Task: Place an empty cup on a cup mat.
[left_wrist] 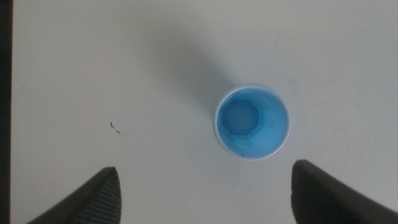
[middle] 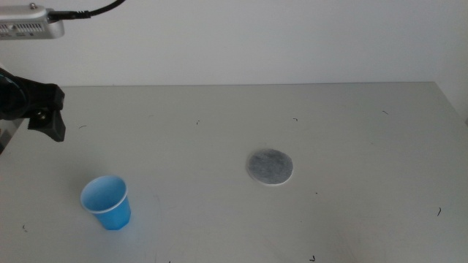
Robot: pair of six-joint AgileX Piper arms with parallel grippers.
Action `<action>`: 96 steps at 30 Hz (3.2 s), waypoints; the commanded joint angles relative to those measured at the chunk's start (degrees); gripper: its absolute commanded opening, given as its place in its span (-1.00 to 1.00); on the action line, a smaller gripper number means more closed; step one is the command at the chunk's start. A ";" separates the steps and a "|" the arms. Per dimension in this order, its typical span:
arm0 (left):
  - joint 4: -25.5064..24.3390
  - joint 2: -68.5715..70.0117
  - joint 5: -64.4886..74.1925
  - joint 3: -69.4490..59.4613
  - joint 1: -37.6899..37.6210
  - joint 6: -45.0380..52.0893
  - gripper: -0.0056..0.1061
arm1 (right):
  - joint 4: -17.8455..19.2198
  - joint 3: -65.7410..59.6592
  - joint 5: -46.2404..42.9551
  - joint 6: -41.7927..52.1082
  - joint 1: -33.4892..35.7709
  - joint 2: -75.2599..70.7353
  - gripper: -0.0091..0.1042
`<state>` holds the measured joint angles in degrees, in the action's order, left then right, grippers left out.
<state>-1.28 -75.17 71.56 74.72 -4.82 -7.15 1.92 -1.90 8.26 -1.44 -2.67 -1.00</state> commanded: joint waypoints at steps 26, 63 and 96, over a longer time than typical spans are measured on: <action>1.28 -17.74 -2.60 1.66 -0.45 3.19 0.96 | 0.52 0.66 -4.48 0.49 0.06 -1.10 0.82; 2.46 -27.34 -7.53 -2.80 -0.49 4.45 -0.80 | 0.52 0.66 -4.48 0.49 0.06 -1.10 0.82; 6.59 -47.52 3.61 45.91 -29.09 -3.77 -0.90 | 0.52 0.66 -4.48 0.49 0.06 -1.10 0.82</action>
<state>3.72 -124.99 70.29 117.43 -33.21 -10.07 1.92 -1.90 8.26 -1.44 -2.67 -1.00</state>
